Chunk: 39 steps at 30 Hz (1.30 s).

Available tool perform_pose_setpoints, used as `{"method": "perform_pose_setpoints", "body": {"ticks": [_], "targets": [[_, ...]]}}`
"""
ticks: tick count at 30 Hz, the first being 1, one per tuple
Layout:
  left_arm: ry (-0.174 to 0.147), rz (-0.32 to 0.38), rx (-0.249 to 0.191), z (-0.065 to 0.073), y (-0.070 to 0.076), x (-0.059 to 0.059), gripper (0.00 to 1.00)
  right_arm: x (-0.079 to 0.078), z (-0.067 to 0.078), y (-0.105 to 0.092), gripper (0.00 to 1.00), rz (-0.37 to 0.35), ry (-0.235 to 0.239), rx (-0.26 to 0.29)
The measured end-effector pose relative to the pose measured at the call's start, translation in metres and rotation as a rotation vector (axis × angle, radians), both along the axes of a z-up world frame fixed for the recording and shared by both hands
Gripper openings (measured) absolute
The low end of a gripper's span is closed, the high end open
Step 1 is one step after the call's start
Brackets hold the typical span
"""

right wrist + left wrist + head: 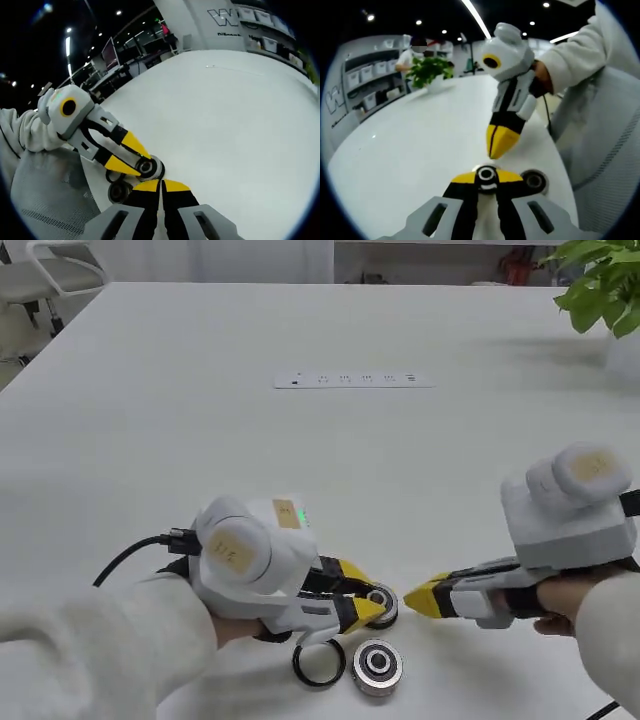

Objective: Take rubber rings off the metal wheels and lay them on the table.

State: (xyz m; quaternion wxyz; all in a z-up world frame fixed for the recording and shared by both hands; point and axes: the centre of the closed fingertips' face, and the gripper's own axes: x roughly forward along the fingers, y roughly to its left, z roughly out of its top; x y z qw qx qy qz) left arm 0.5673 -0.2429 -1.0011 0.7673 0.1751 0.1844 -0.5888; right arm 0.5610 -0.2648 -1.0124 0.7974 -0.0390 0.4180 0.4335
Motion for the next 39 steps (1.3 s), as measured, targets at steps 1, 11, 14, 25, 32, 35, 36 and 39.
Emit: {"method": "perform_pose_setpoints", "body": {"ticks": [1,11,14,25,32,35,36,39], "targets": [[0.000,-0.001,0.000,0.000,0.000,0.000,0.14,0.000,0.000,0.002,0.03,0.017,-0.008,-0.002],[0.000,-0.002,-0.001,0.000,0.000,0.000,0.14,-0.005,-0.006,0.014,0.17,0.124,-0.073,-0.065],[0.000,-0.002,-0.002,0.000,0.000,0.000,0.14,-0.004,-0.007,0.016,0.16,0.138,-0.088,-0.066],[0.002,0.002,-0.002,0.000,0.002,0.001,0.14,-0.005,-0.008,0.022,0.16,0.144,-0.077,-0.021],[0.002,0.003,-0.002,0.000,0.002,0.001,0.14,-0.004,-0.008,0.022,0.17,0.196,-0.140,-0.061],[0.002,0.004,-0.002,0.000,0.002,0.001,0.14,-0.003,-0.008,0.021,0.15,0.206,-0.152,-0.067],[0.003,0.006,-0.003,0.000,0.002,0.001,0.14,-0.003,-0.008,0.021,0.14,0.217,-0.162,-0.074],[0.006,0.010,-0.005,0.000,0.003,0.002,0.14,0.000,-0.012,0.014,0.00,0.258,-0.224,-0.147]]}}
